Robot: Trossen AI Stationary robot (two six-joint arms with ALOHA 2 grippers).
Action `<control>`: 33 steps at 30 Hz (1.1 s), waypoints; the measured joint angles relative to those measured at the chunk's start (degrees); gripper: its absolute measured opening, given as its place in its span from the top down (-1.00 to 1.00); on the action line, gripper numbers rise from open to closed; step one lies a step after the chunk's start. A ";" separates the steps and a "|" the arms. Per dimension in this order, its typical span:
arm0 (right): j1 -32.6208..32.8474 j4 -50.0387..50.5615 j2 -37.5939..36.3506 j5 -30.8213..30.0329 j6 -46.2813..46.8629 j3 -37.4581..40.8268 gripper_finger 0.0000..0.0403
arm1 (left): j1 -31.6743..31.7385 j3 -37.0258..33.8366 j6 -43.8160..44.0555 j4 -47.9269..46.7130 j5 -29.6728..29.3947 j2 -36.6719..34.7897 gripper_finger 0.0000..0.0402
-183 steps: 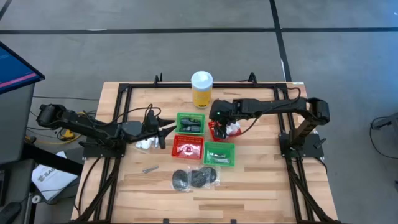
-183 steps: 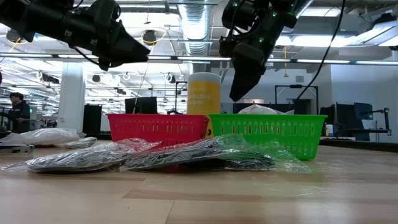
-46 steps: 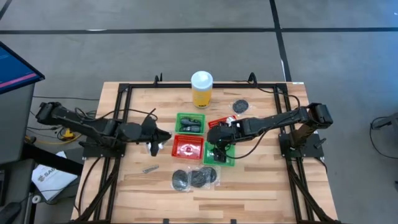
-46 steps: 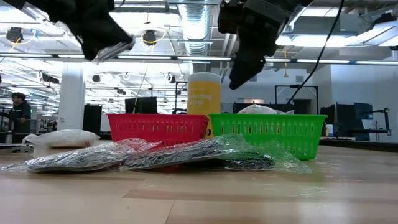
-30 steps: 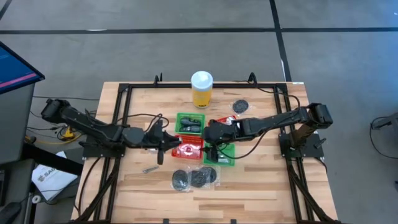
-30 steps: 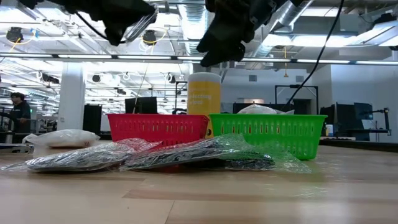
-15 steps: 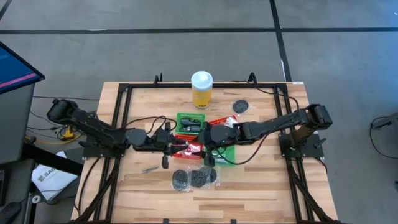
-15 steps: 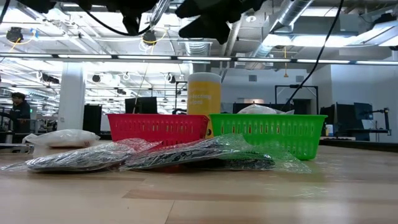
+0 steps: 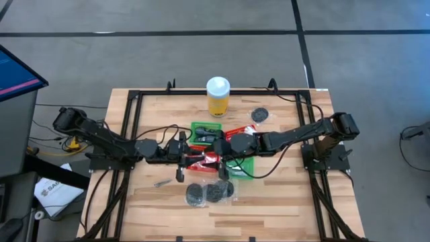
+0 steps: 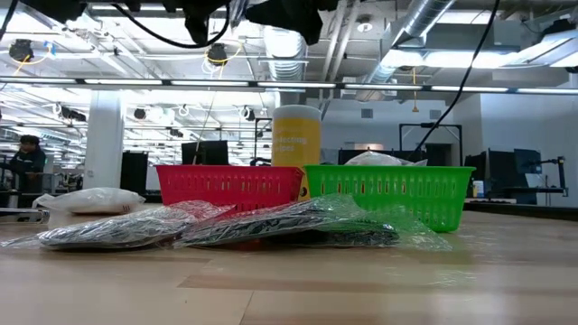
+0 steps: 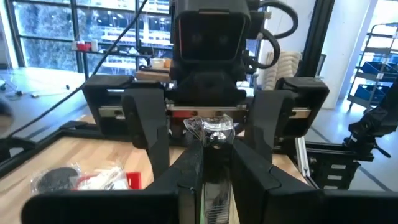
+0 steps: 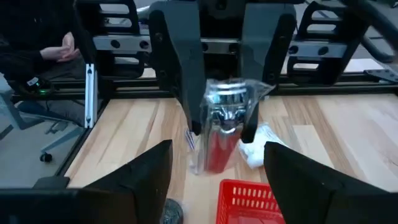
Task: Pick & Place Travel size toiletries
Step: Put the nail cutter into the right green bin
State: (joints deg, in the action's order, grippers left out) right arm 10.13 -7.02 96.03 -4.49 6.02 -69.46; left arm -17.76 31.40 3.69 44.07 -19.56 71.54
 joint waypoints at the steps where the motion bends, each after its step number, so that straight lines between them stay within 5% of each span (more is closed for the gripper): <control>1: 0.00 -0.36 0.02 0.01 -0.02 0.01 -0.18 | 0.00 0.00 -0.07 1.38 0.30 0.59 0.77; 8: 0.00 -1.29 0.02 0.09 -0.63 0.01 0.09 | 0.22 0.00 -2.30 7.72 0.70 3.97 0.77; 15: 0.07 -0.18 -0.04 0.13 -1.85 0.01 0.80 | 0.16 0.00 -3.20 8.28 0.65 3.97 0.77; 33: 1.11 4.02 -0.02 0.17 -2.85 -0.01 0.81 | 0.16 0.00 -5.04 7.52 0.90 3.95 0.43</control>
State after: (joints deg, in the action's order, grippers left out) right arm 11.25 -3.00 96.01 -4.32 3.17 -69.47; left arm -17.61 31.40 -1.35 51.59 -18.65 75.48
